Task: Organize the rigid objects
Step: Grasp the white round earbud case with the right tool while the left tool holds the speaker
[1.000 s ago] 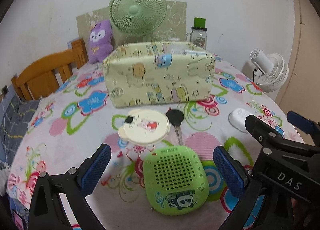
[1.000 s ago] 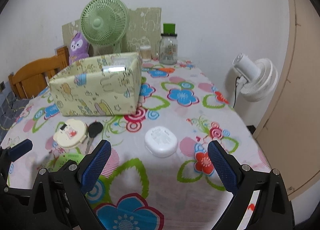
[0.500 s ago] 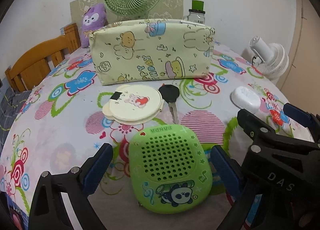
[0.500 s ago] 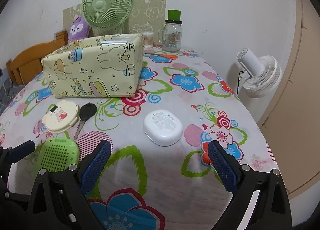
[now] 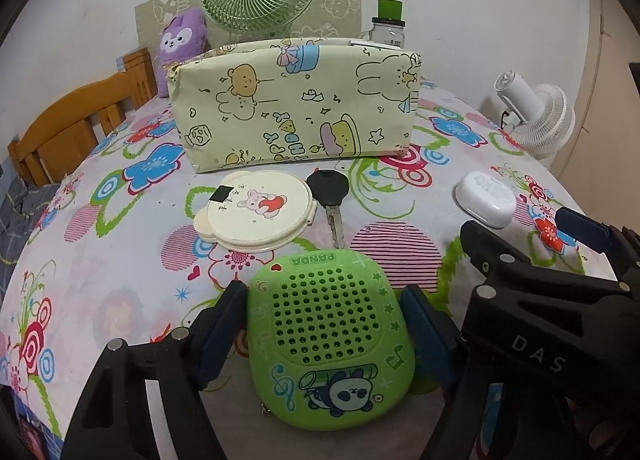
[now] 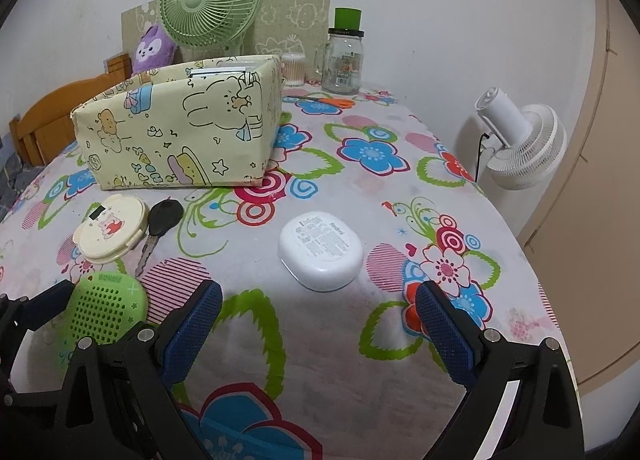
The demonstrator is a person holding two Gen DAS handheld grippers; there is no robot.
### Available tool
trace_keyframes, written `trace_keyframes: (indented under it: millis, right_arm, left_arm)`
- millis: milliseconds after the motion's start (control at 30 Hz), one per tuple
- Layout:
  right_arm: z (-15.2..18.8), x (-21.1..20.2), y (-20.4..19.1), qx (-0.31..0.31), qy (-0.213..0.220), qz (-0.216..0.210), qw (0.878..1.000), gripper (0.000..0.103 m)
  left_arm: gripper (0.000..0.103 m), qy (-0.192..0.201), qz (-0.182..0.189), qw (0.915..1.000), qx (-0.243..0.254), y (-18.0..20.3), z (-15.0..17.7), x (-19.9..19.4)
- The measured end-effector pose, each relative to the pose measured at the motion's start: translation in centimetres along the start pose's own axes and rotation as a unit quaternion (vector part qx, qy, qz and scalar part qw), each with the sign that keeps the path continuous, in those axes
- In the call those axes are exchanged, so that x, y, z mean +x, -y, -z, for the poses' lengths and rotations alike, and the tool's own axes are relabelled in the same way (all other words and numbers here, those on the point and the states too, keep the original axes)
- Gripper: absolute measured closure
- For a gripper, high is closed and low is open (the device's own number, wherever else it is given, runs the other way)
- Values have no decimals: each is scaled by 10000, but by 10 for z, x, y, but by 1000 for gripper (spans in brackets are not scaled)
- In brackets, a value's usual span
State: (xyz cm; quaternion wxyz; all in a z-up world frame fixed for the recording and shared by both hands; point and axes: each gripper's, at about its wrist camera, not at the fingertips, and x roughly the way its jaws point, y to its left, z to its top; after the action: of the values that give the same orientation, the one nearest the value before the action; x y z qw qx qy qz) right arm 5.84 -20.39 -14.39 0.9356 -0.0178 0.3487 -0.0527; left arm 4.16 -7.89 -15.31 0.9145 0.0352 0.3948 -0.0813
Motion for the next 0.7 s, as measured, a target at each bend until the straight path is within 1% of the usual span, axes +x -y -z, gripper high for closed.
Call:
trace_keyframes:
  millis: [133,233,300,433,600,700]
  right_arm:
    - [-3,2,-1,-15,4,-20,10000,4]
    - [-6,3,-2,5,-39,-56,10000,4]
    - [-9,5,-2,17,-80,-71,9999,4]
    - [-14,10,-1,105,-154,-113,9998,4]
    - [-24,17,0,63,-253,-100,9996,4]
    - [-27,22,0,-3,-288,-63,9996,4]
  left_arm:
    - [23,70,-118,9998,153,3,-3,-2]
    - [23,37,-87,9999,91,0,-7,0]
    - [23,14,-136,9999,59,-3,-9,0]
    - [23,57,-152,9999,28,-5,-14,0]
    - [23,-20,-123,9999,-51,-7,-23,6]
    - [23,-112,-164,9998,9,-6,-28,11]
